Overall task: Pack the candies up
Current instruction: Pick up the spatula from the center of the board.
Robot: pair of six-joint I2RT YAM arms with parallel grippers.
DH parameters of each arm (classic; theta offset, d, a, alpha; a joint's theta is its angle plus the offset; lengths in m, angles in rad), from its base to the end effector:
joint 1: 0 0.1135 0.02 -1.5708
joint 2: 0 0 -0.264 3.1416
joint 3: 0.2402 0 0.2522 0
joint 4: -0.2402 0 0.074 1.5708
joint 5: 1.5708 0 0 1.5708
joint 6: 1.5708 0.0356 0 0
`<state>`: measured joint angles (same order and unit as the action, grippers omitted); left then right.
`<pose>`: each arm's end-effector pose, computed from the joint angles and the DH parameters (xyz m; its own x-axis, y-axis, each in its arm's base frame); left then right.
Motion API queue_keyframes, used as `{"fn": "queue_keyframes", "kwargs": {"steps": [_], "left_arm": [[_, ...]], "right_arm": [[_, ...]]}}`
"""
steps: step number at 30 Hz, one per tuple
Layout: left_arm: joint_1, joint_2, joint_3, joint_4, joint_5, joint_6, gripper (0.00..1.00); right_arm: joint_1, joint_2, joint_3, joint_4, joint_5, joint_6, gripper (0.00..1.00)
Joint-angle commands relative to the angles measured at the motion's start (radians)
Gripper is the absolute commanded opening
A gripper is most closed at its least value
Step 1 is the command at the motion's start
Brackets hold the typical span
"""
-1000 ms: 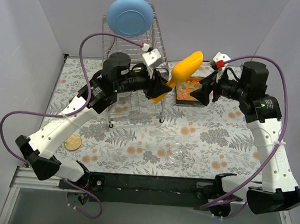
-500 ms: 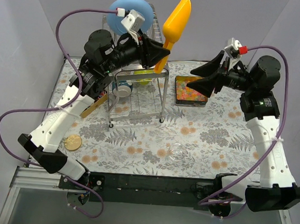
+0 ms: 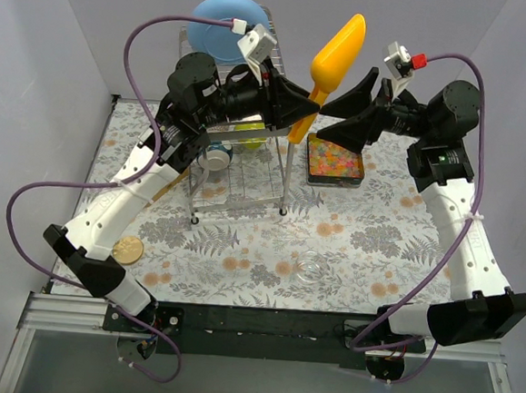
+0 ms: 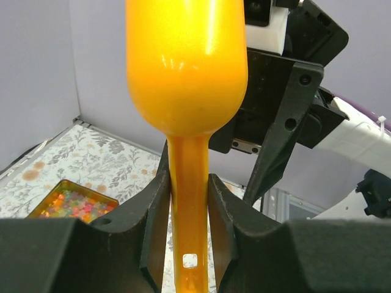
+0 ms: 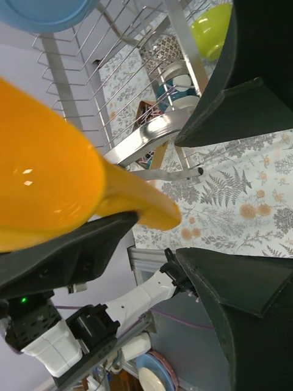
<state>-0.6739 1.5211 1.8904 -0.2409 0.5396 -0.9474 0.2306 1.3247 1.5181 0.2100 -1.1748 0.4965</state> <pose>0.2366 -0.2123 0.5349 -0.6995 -0.3327 -0.6324 0.6262 0.1408 -0.7668 0.2507 0.0926 0.5099 -0.0995 0.1654 -0.9812 -0.9859 0.1169 0.1197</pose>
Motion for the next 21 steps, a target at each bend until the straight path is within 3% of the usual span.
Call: {"fn": "queue_keyframes", "kwargs": {"steps": [1,12,15,16,19,21], "left_arm": [[-0.006,0.017,0.013,0.074,0.017,-0.03,0.0],[-0.007,0.047,0.045,0.095,0.014,-0.079,0.0],[-0.007,0.044,0.042,0.095,-0.001,-0.085,0.0],[-0.007,0.044,0.042,0.097,-0.003,-0.085,0.0],[-0.006,0.037,0.035,0.1,-0.013,-0.083,0.0],[-0.006,0.031,0.02,0.104,-0.024,-0.08,0.0]], "right_arm": [[0.039,0.013,0.079,0.034,0.009,0.008,0.75],[0.079,0.076,0.074,0.097,0.056,0.045,0.7],[0.081,0.096,0.08,0.118,0.058,0.059,0.6],[0.079,0.099,0.083,0.123,0.052,0.06,0.48],[0.079,0.105,0.082,0.123,0.046,0.053,0.28],[0.081,0.099,0.082,0.117,0.04,0.028,0.2]]}}
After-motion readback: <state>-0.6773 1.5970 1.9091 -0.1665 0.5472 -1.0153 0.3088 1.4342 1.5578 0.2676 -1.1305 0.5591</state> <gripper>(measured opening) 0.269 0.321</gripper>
